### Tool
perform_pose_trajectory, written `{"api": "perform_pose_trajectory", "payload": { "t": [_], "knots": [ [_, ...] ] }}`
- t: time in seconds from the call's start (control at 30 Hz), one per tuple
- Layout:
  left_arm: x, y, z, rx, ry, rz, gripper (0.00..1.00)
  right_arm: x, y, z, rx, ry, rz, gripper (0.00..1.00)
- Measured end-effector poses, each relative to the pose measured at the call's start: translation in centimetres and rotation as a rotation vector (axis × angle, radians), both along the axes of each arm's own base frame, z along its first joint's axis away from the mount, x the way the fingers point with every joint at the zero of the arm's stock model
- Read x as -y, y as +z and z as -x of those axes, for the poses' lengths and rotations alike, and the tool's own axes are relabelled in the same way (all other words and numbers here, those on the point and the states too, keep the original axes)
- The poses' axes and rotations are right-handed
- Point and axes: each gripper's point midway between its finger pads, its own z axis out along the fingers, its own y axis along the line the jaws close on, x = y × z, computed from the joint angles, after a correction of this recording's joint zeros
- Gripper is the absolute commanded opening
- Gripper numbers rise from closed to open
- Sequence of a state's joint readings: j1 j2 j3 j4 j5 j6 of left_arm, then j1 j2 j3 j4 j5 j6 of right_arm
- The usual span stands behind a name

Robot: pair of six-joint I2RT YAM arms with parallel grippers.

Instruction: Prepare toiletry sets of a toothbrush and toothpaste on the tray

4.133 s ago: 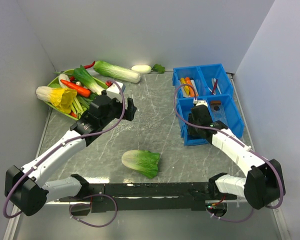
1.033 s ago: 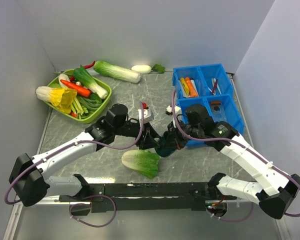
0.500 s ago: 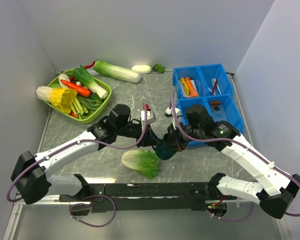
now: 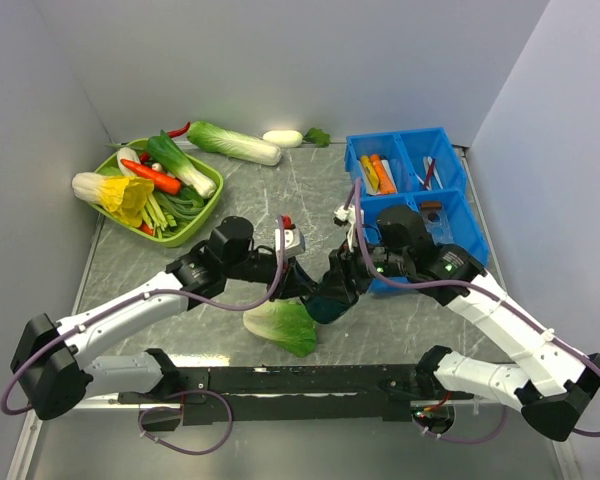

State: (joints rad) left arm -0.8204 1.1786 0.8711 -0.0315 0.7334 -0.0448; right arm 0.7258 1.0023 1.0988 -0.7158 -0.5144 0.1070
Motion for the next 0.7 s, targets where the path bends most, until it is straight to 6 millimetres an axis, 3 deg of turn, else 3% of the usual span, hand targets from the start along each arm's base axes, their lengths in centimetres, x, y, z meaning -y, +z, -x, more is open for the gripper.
{"api": "perform_pose_trajectory", "payload": {
  "t": [0.2, 0.33, 0.47, 0.7],
  "knots": [
    [-0.7, -0.1, -0.2, 0.031, 0.049, 0.003, 0.01, 0.1, 1.1, -0.8, 0.046, -0.035, -0.03, 0.81],
    [-1.3, 0.4, -0.8, 0.077, 0.105, 0.009, 0.01, 1.5, 1.8, -1.5, 0.09, -0.12, -0.049, 0.84],
    [-1.8, 1.1, -0.9, 0.161, 0.15, 0.022, 0.01, 3.5, 1.5, -2.4, 0.121, -0.233, -0.056, 0.82],
    [-1.9, 1.4, -0.2, 0.238, 0.162, 0.027, 0.01, 4.6, 0.2, -4.5, 0.059, -0.345, -0.044, 0.76]
  ]
}}
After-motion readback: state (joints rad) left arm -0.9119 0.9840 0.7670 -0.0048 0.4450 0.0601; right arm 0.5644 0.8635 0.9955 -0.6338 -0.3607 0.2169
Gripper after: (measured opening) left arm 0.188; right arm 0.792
